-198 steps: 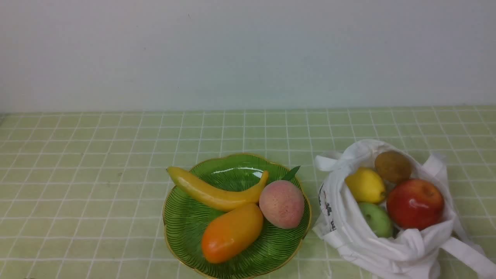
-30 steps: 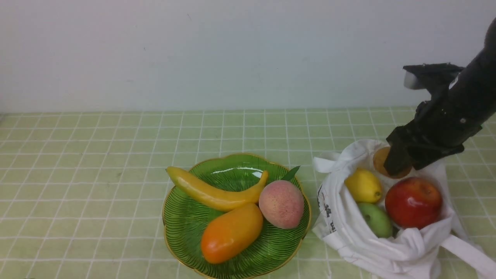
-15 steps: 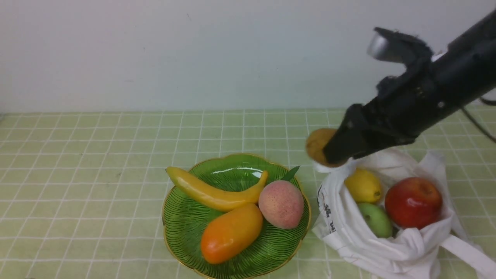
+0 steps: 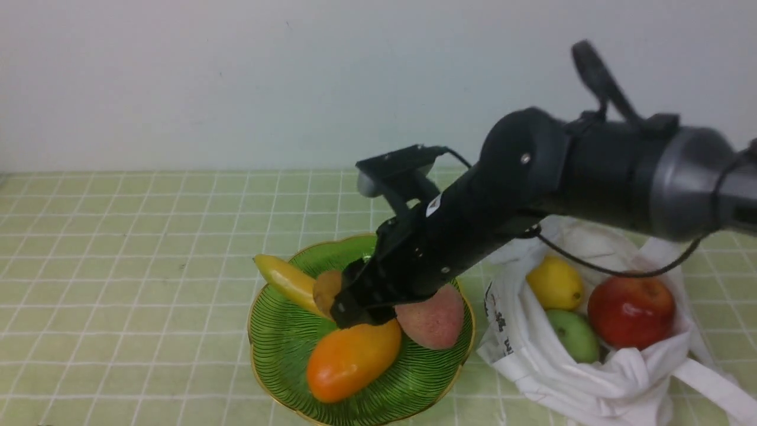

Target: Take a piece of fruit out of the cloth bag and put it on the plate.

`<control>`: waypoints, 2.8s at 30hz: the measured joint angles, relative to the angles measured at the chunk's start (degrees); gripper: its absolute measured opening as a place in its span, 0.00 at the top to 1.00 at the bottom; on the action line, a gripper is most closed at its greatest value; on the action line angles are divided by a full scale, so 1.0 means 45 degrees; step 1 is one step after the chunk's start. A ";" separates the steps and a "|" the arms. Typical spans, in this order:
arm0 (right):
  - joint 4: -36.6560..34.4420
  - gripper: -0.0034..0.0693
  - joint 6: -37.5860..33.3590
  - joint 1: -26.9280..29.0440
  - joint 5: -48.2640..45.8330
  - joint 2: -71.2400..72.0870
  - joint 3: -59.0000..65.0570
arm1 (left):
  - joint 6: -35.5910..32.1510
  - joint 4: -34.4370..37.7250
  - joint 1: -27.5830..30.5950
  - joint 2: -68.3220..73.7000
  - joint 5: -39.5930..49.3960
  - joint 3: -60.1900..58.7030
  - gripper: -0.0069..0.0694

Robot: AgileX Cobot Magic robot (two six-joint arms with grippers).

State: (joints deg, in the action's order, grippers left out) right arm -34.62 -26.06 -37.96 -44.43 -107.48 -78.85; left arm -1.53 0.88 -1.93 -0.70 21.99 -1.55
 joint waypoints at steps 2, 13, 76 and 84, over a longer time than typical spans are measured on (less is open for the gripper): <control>0.0000 0.38 0.0000 -0.0014 0.0304 -0.0380 0.0000 | 0.0000 0.0000 0.0000 0.0000 0.0000 0.0000 0.92; 0.1044 0.01 -0.0550 -0.0014 -0.0023 -0.0623 -0.0122 | 0.0000 0.0000 0.0000 0.0000 0.0000 0.0000 0.92; 1.1334 0.97 0.9705 -0.0014 0.5732 1.9512 1.2822 | 0.0000 0.0014 0.0000 0.0000 0.0000 0.0000 0.92; 1.1334 0.97 0.9705 -0.0014 0.5722 1.9512 1.2822 | 0.0000 0.0014 0.0000 0.0000 0.0000 0.0000 0.92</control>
State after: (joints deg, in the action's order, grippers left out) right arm 16.38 17.61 -38.03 -18.68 -19.68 -21.15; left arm -1.53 0.94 -1.93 -0.70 21.99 -1.55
